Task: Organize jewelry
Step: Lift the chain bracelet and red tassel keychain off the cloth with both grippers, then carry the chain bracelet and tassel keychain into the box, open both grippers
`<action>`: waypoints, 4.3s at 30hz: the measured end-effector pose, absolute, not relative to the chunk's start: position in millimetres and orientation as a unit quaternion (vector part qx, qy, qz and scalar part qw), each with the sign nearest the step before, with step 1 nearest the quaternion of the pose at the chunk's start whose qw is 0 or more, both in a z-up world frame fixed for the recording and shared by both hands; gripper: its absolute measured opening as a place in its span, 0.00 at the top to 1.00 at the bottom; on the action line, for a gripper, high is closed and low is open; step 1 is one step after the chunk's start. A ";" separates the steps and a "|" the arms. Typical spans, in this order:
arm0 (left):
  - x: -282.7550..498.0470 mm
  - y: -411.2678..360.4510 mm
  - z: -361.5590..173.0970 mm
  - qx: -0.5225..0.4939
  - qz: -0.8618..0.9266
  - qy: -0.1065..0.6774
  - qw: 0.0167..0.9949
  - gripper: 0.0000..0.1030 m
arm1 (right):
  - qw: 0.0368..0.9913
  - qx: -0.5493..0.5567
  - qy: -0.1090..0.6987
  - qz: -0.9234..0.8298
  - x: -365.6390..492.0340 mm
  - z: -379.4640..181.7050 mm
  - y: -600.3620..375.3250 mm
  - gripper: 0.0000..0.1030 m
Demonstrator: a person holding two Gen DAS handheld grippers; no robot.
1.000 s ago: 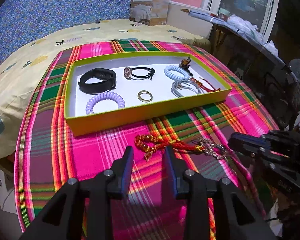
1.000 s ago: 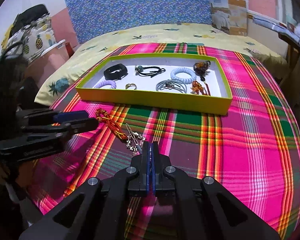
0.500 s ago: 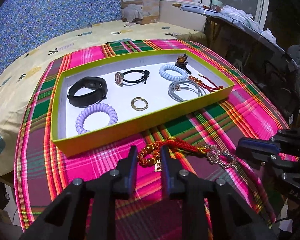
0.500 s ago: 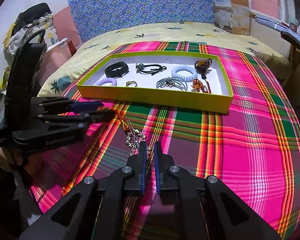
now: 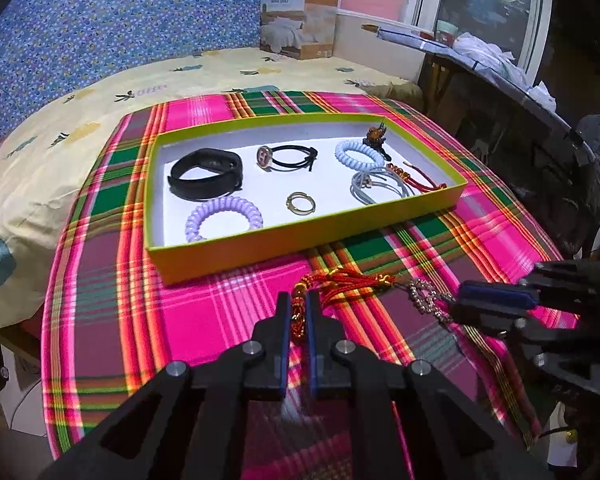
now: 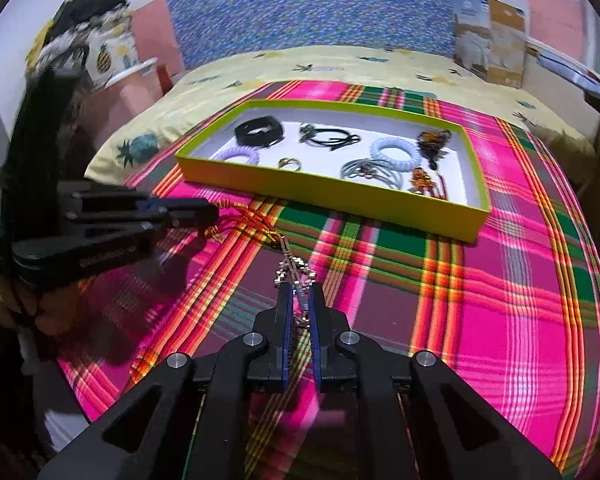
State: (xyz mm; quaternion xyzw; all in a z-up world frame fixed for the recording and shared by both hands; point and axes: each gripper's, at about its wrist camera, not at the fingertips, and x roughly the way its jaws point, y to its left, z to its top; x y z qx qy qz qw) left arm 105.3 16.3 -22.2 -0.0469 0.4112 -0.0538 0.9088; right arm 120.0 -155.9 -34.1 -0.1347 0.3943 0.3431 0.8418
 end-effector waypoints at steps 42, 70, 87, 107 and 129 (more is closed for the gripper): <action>86.5 33.8 -4.3 -0.069 -0.048 0.390 0.917 0.93 | 0.831 -0.222 0.367 0.353 119.6 -36.8 -128.4 1.00; 86.0 31.6 -5.3 -0.072 -0.053 0.390 0.916 0.93 | 0.827 -0.263 0.350 0.353 119.9 -38.8 -127.0 0.90; 86.6 32.1 -5.4 -0.072 -0.055 0.391 0.916 0.93 | 0.813 -0.261 0.358 0.377 122.8 -41.9 -128.1 0.92; 96.6 32.8 18.3 -0.069 -0.058 0.370 0.925 0.93 | 0.840 -0.198 0.340 0.373 123.8 -10.6 -143.2 0.97; 179.5 46.0 8.3 -0.053 -0.037 0.393 0.917 0.93 | 0.869 -0.168 0.343 0.314 223.9 3.6 -129.8 0.97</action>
